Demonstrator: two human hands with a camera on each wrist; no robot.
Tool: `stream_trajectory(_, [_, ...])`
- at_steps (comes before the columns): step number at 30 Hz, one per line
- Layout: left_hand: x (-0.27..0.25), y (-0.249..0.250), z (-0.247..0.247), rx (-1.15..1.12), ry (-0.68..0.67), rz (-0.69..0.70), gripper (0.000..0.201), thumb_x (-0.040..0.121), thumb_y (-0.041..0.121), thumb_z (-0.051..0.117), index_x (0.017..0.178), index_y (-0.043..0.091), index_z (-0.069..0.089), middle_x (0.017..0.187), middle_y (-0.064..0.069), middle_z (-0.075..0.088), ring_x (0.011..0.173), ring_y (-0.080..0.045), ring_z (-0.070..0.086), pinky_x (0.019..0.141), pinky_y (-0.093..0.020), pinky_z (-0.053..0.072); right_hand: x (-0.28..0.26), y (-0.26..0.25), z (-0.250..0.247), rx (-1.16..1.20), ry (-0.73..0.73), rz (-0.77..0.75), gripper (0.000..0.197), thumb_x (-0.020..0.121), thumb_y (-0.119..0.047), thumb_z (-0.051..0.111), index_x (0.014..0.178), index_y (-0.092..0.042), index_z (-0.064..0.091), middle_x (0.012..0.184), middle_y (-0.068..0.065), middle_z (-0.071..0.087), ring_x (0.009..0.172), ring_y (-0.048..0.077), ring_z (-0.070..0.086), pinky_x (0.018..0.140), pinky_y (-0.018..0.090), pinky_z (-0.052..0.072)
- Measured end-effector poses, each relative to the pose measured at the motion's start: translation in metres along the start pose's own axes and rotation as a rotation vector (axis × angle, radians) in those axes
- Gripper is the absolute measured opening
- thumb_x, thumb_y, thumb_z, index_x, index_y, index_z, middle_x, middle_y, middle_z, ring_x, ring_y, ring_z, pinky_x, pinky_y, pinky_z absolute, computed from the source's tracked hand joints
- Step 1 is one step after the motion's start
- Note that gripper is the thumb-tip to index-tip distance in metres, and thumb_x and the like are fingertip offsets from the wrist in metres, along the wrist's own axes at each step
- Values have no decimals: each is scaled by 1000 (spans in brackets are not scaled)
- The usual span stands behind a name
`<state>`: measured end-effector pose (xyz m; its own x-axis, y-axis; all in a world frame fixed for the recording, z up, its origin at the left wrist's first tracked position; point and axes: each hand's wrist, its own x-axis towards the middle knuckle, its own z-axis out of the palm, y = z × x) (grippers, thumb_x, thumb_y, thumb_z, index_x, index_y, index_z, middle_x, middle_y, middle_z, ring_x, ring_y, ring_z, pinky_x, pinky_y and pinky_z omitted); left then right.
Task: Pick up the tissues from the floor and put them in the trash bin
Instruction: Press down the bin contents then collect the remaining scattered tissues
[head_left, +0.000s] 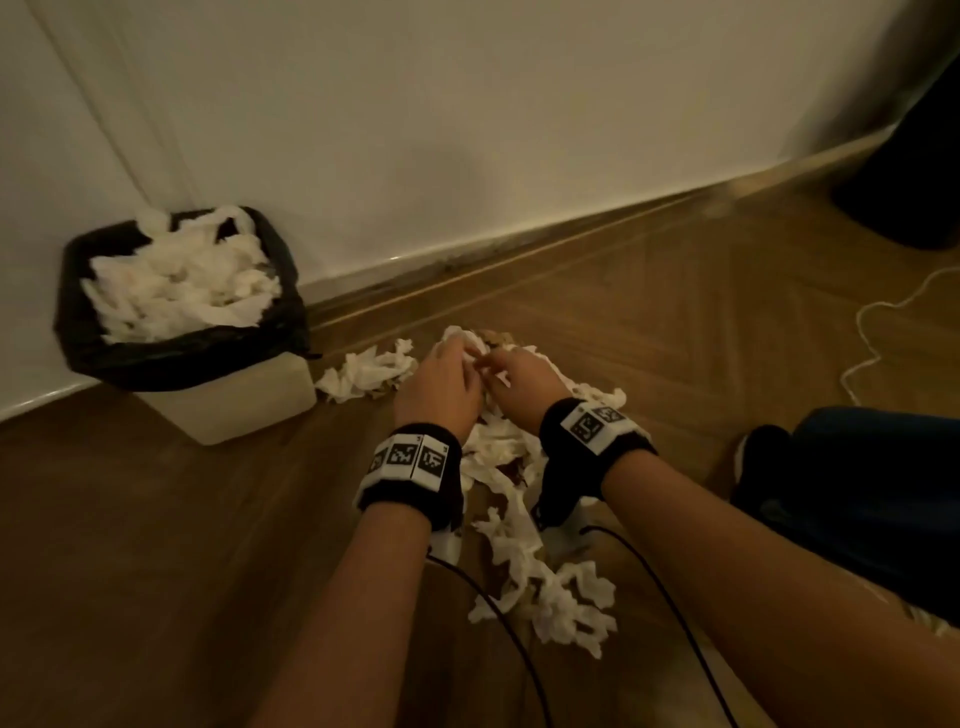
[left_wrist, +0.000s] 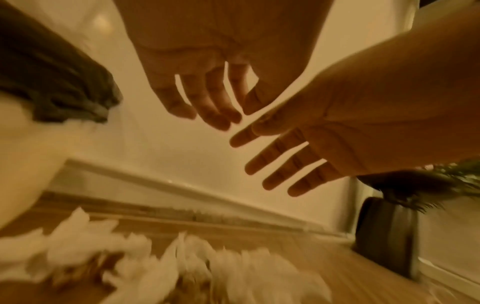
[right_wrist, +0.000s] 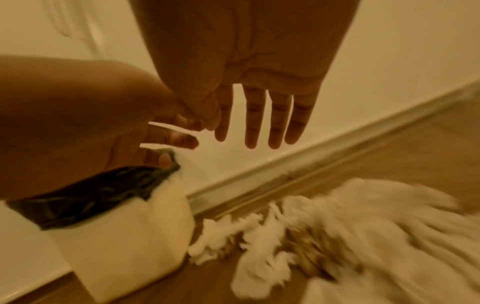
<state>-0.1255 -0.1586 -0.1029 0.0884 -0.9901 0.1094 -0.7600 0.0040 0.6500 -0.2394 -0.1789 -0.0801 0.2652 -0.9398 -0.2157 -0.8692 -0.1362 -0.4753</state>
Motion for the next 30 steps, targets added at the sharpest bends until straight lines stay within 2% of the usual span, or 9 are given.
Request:
stream_trajectory(5, [-21, -19, 59, 117, -409, -69, 23, 97, 17, 38, 105, 23, 59, 113, -5, 60, 97, -24, 59, 79, -35, 50, -36, 66, 29, 82, -66, 232, 21, 94, -21, 50, 108, -18, 65, 112, 4, 64, 101, 20, 60, 76, 24, 43])
stream_trajectory(10, [-42, -40, 90, 104, -584, -73, 36, 87, -4, 46, 103, 23, 64, 118, -6, 53, 106, -23, 54, 80, -28, 47, -63, 95, 63, 64, -155, 315, 21, 84, -30, 65, 103, -22, 62, 112, 2, 61, 98, 17, 58, 73, 24, 42])
stream_trajectory(14, [-51, -52, 98, 54, -506, -87, 34, 82, -4, 52, 102, 23, 57, 120, -7, 46, 109, -26, 49, 87, -34, 47, -77, 104, 83, 33, -225, 353, 41, 77, -33, 73, 113, -24, 56, 119, 3, 45, 107, 22, 51, 79, 25, 43])
stream_trajectory(17, [-53, -58, 99, 51, -432, -105, 39, 80, -4, 52, 106, 25, 53, 121, -7, 42, 110, -28, 46, 87, -35, 45, -79, 108, 90, 46, -190, 332, 33, 85, -18, 65, 118, -13, 60, 122, 9, 56, 111, 24, 54, 78, 22, 38])
stream_trajectory(21, [-56, -63, 96, 61, -408, -92, 46, 75, -6, 50, 107, 27, 54, 120, -7, 40, 116, -27, 38, 92, -35, 42, -78, 114, 85, 360, -1, 437, 23, 88, -8, 56, 109, -4, 67, 94, 13, 68, 90, 25, 64, 80, 29, 49])
stream_trajectory(24, [-62, -67, 97, -93, -560, -41, 42, 74, -8, 50, 98, 25, 58, 116, -5, 44, 104, -20, 48, 83, -28, 44, -75, 117, 81, 630, 142, 495, 27, 91, 0, 48, 111, -1, 65, 78, 5, 61, 75, 20, 59, 84, 38, 52])
stream_trajectory(27, [-72, -68, 102, -99, -695, -16, 25, 80, 7, 55, 85, 32, 56, 111, -5, 49, 86, -18, 54, 72, -25, 44, -71, 119, 77, 865, 195, 562, 30, 92, 4, 39, 94, -3, 68, 74, 0, 56, 73, 19, 55, 88, 48, 51])
stream_trajectory(29, [-80, -67, 105, -75, -734, -76, 5, 84, 36, 60, 85, 34, 54, 114, -1, 44, 88, -15, 52, 78, -28, 47, -68, 122, 76, 1040, 216, 639, 31, 93, 2, 38, 80, -9, 64, 78, 5, 56, 73, 18, 54, 88, 53, 51])
stream_trajectory(30, [-83, -67, 108, -57, -750, -107, 17, 81, 52, 58, 87, 37, 54, 116, 1, 42, 95, -15, 51, 84, -31, 47, -67, 123, 76, 1115, 229, 679, 27, 94, 1, 38, 83, -7, 61, 82, 8, 57, 72, 18, 54, 84, 51, 52])
